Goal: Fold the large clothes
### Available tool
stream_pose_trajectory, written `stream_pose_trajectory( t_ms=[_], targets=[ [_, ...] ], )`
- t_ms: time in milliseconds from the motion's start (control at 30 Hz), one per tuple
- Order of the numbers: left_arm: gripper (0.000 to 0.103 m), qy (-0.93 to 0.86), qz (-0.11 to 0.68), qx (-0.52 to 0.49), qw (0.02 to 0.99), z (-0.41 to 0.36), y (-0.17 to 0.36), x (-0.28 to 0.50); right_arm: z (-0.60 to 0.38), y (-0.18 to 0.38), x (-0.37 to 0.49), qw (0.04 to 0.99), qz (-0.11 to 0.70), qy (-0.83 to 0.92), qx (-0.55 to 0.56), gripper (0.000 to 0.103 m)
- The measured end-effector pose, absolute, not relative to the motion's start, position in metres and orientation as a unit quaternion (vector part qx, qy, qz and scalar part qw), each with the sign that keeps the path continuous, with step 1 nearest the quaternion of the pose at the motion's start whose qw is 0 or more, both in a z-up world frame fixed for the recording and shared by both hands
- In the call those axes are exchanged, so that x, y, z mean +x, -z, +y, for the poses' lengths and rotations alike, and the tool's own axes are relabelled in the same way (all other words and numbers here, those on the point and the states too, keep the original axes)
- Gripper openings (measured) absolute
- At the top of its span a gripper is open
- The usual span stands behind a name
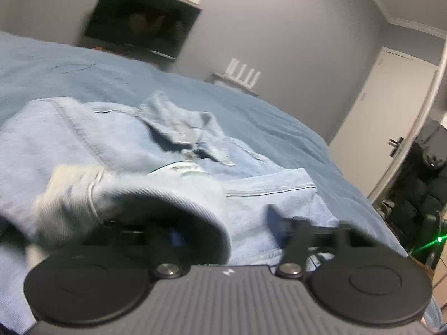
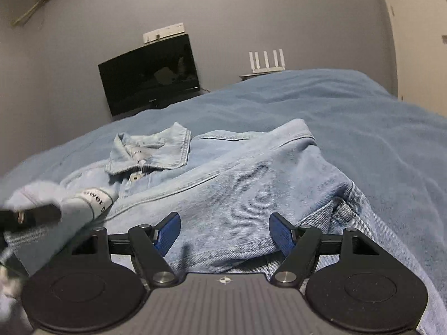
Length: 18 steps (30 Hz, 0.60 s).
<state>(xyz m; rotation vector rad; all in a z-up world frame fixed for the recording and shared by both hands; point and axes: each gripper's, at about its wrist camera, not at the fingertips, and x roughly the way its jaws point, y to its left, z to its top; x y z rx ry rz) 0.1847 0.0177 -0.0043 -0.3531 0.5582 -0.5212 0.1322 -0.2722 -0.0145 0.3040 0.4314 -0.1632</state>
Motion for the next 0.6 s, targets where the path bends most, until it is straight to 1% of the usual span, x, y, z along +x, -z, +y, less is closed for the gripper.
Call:
stream_pose_trajectory(
  t_ms=[33, 67, 200, 233, 333, 467, 533, 600],
  targets=[
    [0.075, 0.239, 0.267, -0.176, 0.917, 0.012, 0.001, 0.176, -0.272, 0.012, 0.131, 0.963, 0.210, 0.074, 0.152, 0.073],
    [0.075, 0.228, 0.267, -0.183, 0.918, 0.024, -0.008, 0.166, -0.270, 0.009, 0.130, 0.965, 0.205, 0.064, 0.152, 0.073],
    [0.075, 0.148, 0.303, -0.218, 0.916, 0.061, -0.018, 0.148, -0.253, -0.005, 0.123, 0.975, 0.186, 0.017, 0.119, 0.073],
    [0.075, 0.123, 0.308, -0.216, 0.918, 0.077, -0.020, 0.132, -0.246, -0.010, 0.121, 0.978, 0.182, 0.002, 0.103, 0.073],
    [0.075, 0.042, 0.344, -0.195, 0.918, 0.098, -0.022, 0.118, -0.221, -0.021, 0.112, 0.983, 0.170, -0.043, 0.046, 0.073],
    [0.075, -0.016, 0.368, -0.190, 0.910, 0.123, -0.013, 0.102, -0.182, -0.030, 0.095, 0.980, 0.163, -0.110, -0.031, 0.072],
    [0.075, -0.019, 0.375, -0.192, 0.907, 0.129, -0.001, 0.112, -0.162, -0.032, 0.091, 0.974, 0.168, -0.142, -0.060, 0.068],
    [0.075, -0.028, 0.374, -0.197, 0.906, 0.138, 0.007, 0.122, -0.137, -0.034, 0.093, 0.964, 0.181, -0.168, -0.100, 0.068]
  ],
)
